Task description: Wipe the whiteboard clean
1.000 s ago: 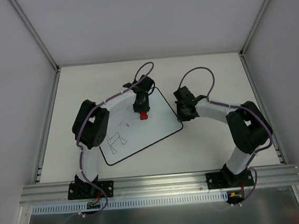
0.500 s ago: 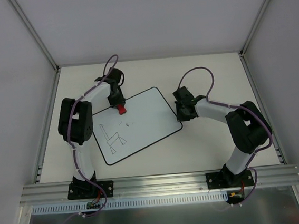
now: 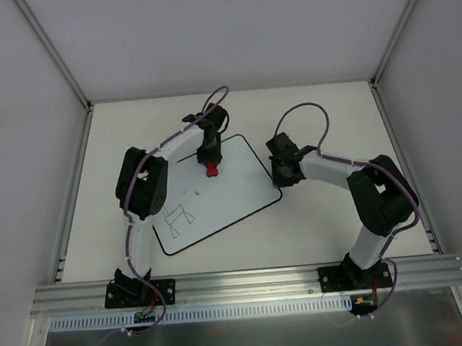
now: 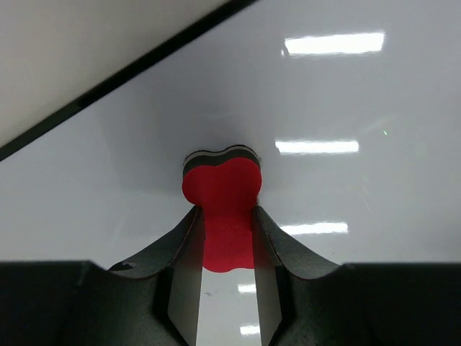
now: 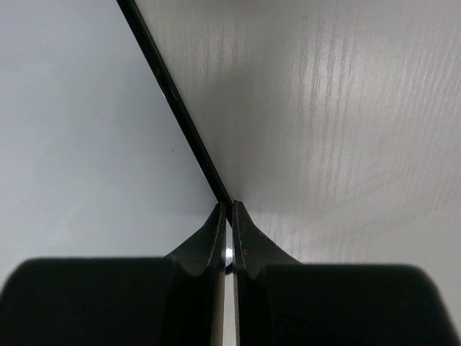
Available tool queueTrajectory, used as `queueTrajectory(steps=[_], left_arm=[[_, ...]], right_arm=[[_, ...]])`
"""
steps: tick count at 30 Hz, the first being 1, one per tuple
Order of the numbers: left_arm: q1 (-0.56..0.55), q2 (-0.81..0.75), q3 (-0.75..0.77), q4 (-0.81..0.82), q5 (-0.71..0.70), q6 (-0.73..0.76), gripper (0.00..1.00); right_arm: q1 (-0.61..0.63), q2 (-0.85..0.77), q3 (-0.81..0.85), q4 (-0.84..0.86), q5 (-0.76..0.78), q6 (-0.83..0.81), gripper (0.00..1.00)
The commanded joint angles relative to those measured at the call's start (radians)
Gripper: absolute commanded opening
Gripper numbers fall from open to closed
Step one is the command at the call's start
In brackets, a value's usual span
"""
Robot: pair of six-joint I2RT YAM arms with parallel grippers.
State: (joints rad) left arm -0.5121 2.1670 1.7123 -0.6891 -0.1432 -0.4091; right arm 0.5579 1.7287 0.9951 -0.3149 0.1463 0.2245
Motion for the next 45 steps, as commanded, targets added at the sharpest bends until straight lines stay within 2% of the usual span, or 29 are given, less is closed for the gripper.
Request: queueTrajectory(steps=[1, 4, 7, 11, 17, 23, 28, 31, 35, 38, 41, 45], left_arm=[[-0.048, 0.111, 0.023, -0.067, 0.108, 0.029, 0.09], [-0.048, 0.088, 0.011, -0.078, 0.077, 0.023, 0.09], [-0.019, 0.022, -0.068, -0.076, 0.056, -0.014, 0.07], [0.041, -0.100, -0.281, -0.063, 0.021, -0.077, 0.04], [0.139, -0.326, -0.570, 0.043, 0.031, -0.108, 0.00], [0.156, -0.441, -0.721, 0.086, 0.007, -0.149, 0.00], [0.133, -0.420, -0.731, 0.135, 0.033, -0.160, 0.00], [0.038, -0.362, -0.639, 0.134, 0.028, -0.157, 0.00], [-0.089, -0.259, -0.463, 0.129, 0.077, -0.187, 0.00], [-0.153, -0.188, -0.398, 0.126, 0.131, -0.223, 0.00], [-0.187, -0.147, -0.393, 0.114, 0.139, -0.240, 0.00], [-0.151, -0.180, -0.462, 0.092, 0.100, -0.275, 0.00]], right_arm=[[0.017, 0.126, -0.084, -0.150, -0.008, 0.010, 0.02], [0.017, 0.127, -0.082, -0.151, -0.010, 0.007, 0.02], [0.017, 0.131, -0.081, -0.150, -0.008, 0.007, 0.02], [0.017, 0.134, -0.076, -0.150, -0.008, 0.004, 0.02], [0.019, 0.137, -0.078, -0.148, -0.011, -0.001, 0.01], [0.017, 0.135, -0.078, -0.148, -0.013, -0.005, 0.01], [0.019, 0.135, -0.079, -0.145, -0.014, -0.013, 0.01], [0.017, 0.135, -0.079, -0.145, -0.016, -0.014, 0.01], [0.017, 0.135, -0.078, -0.145, -0.014, -0.016, 0.01], [0.019, 0.134, -0.078, -0.145, -0.013, -0.017, 0.01], [0.017, 0.131, -0.078, -0.145, -0.013, -0.017, 0.01], [0.019, 0.131, -0.079, -0.145, -0.013, -0.016, 0.01]])
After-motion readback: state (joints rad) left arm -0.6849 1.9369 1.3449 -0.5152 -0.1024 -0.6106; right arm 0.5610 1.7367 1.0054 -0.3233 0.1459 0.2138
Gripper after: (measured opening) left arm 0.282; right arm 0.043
